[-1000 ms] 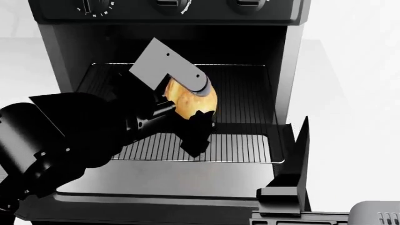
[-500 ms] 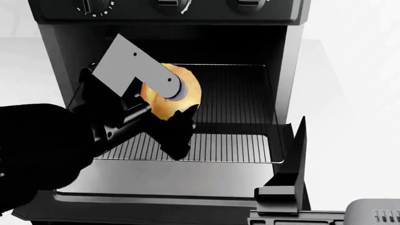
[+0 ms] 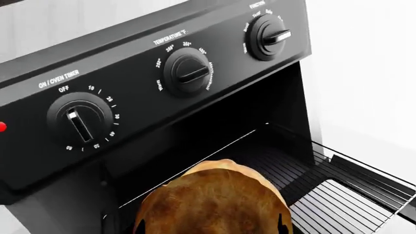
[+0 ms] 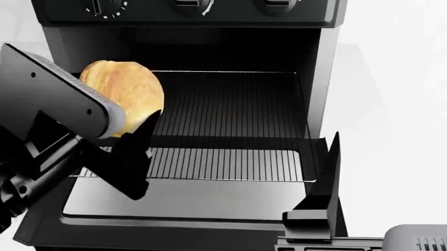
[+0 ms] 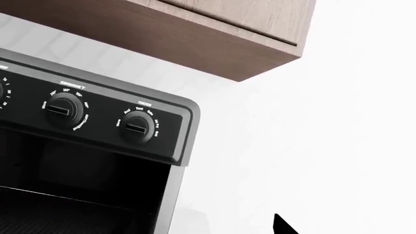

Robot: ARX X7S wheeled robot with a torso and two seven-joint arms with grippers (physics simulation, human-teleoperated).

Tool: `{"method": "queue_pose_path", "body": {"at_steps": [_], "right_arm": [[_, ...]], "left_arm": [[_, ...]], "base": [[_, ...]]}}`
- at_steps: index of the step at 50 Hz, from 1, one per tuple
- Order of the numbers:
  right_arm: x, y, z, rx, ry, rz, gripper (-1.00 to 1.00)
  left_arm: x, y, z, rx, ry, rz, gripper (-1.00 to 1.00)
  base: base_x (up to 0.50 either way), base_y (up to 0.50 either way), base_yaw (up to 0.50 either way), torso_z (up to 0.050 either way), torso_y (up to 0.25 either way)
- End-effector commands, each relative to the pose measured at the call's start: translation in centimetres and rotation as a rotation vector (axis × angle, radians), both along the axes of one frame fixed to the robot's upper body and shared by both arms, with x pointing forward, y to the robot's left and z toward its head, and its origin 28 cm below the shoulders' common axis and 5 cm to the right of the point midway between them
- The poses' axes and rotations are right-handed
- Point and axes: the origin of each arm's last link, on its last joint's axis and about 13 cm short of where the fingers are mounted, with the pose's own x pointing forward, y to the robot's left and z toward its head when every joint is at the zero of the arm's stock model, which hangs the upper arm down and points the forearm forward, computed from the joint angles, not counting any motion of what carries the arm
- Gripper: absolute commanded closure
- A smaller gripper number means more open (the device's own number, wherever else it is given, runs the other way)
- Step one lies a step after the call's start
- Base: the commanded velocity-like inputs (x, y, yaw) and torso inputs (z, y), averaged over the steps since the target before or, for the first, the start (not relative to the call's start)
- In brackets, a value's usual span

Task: Pick the bread from the rack and place it on the plate on the counter.

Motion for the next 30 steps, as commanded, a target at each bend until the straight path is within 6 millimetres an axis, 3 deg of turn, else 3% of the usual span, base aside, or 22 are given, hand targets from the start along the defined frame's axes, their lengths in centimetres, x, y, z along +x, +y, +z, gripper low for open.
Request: {"method": "queue_pose_path", "body": {"at_steps": [1,16,30], "right_arm": [[0.4,0.4,0.4,0.002,-0.044,0.04,-1.0],[0.5,0.6,0.2,0.003,-0.041,0.048,-1.0],[0.3,0.6,0.3,0.002,-0.043,0.05,-1.0]], "left_arm": [[-2.9,2.1,0.7,-0.032,-0.057,0.077,1.0],[-4.2,4.8,1.3,-0.055,-0.08,0.211,1.0],[-3.8,6.3,1.5,-0.086,-0.067,0.327,1.0]], "base": [[0.0,0.0,0.0,0.0,0.0],[0.0,0.0,0.0,0.0,0.001],[0.0,0.0,0.0,0.0,0.0]]}}
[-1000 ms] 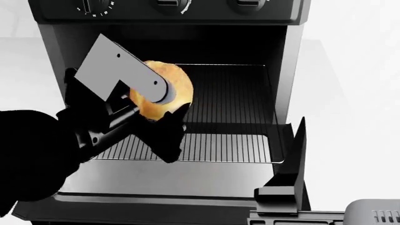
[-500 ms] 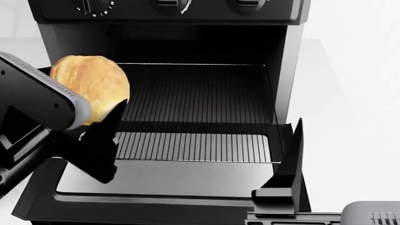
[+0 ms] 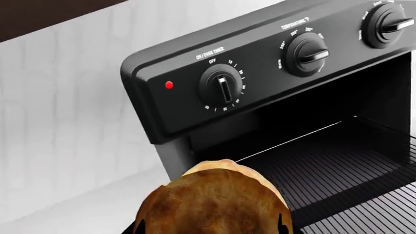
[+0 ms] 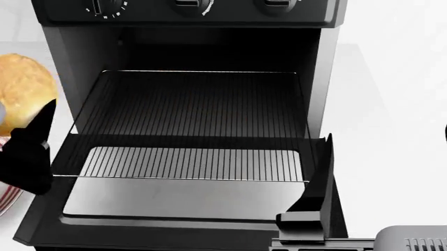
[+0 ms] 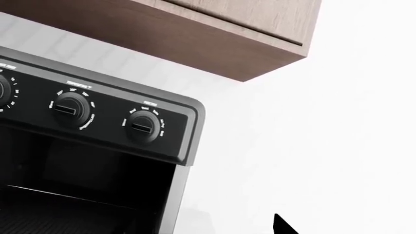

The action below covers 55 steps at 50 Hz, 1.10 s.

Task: Pick the bread from the rack and place it on the plate on the counter.

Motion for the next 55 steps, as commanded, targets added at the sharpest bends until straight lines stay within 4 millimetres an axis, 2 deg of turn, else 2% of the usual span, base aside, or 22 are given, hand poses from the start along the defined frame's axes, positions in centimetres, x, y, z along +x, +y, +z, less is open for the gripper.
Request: {"method": "queue_pose_path", "body": {"at_steps": [1,6,21,43,55], "right_arm": [[0.2,0.4,0.4,0.004,-0.045,0.038,-1.0],[0.2,0.4,0.5,0.001,-0.047,0.039,-1.0],[0.1,0.5,0.6,-0.003,-0.05,0.04,-1.0],[0.1,0.6,0.7,-0.01,-0.048,0.041,-1.0],[0.0,0.7,0.8,-0.013,-0.051,0.044,-1.0]], "left_arm": [[0.1,1.1,0.7,-0.063,-0.019,0.072,1.0],[0.4,1.9,0.8,-0.076,-0.015,0.117,1.0],[1.8,4.3,-0.9,-0.119,0.035,0.237,1.0],[2.6,6.4,-2.5,-0.157,0.096,0.346,1.0],[3.2,7.5,-2.7,-0.19,0.108,0.395,1.0]], "base": [[0.0,0.0,0.0,0.0,0.0],[0.0,0.0,0.0,0.0,0.0],[0.0,0.0,0.0,0.0,0.0],[0.0,0.0,0.0,0.0,0.0],[0.0,0.0,0.0,0.0,0.0]]}}
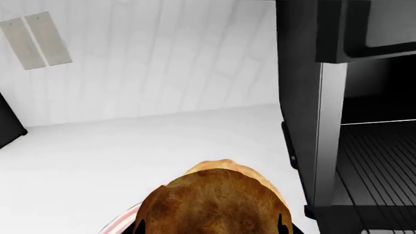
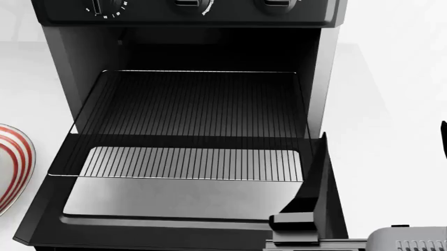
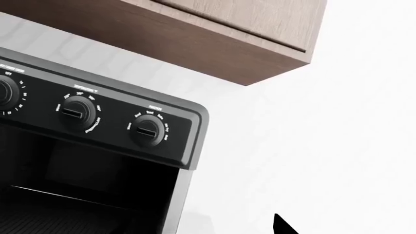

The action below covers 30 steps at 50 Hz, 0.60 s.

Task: Pick the bread from the rack and place it on the plate on the counter.

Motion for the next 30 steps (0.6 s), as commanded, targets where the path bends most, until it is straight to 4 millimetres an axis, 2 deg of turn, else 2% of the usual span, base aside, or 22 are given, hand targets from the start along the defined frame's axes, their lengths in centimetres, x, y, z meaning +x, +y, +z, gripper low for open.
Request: {"method": "queue_pose_path", "body": {"at_steps": [1,10,30], "right_arm": [[0.3,0.4,0.5,0.002,-0.045,0.038,-1.0],[0.3,0.5,0.6,-0.003,-0.043,0.041,-1.0],[0.3,0.4,0.4,-0.001,-0.037,0.041,-1.0]], "left_arm": [[0.9,1.1,0.0,-0.056,-0.015,0.045,1.0],[2.8,1.8,0.0,-0.062,0.038,0.043,1.0],[4.6,2.4,0.1,-0.066,0.103,0.07,1.0]], "base": [[0.0,0.0,0.0,0.0,0.0],[0.0,0.0,0.0,0.0,0.0],[0.0,0.0,0.0,0.0,0.0]]}}
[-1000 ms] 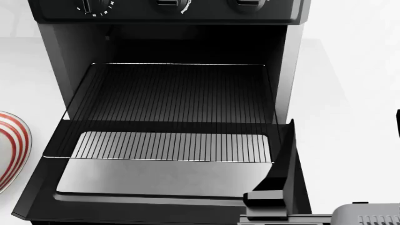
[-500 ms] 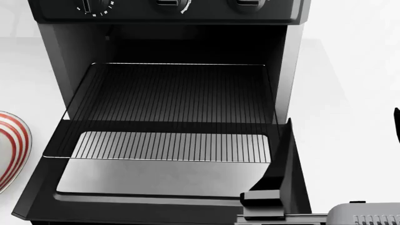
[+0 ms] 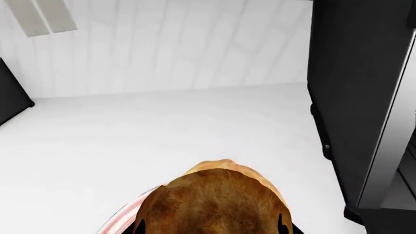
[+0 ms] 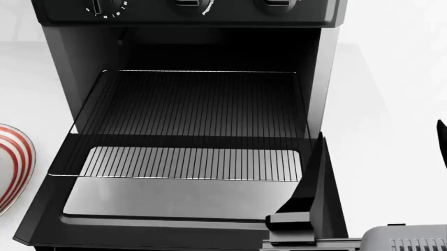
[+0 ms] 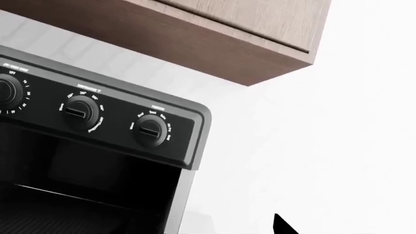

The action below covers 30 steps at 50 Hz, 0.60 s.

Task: Pick the bread from the rack and place it on the plate on the counter.

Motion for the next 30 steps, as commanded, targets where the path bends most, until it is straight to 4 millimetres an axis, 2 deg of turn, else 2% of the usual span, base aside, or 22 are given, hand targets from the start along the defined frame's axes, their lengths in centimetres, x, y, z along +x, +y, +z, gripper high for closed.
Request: {"method": "queue_pose_path", "body": {"at_steps": [1,18,30], "right_arm": [[0.3,0.3,0.3,0.006,-0.04,0.037,-1.0],[0.2,0.3,0.1,0.004,-0.036,0.035,-1.0],[0.3,0.4,0.1,0.001,-0.026,0.039,-1.0]], "left_arm": [[1.3,0.3,0.5,-0.037,0.006,0.01,1.0],[4.3,1.6,-1.2,-0.079,0.061,0.028,1.0],[4.9,1.0,-1.8,-0.077,0.099,0.047,1.0]], "base": [[0.0,0.0,0.0,0.0,0.0],[0.0,0.0,0.0,0.0,0.001],[0.0,0.0,0.0,0.0,0.0]]}}
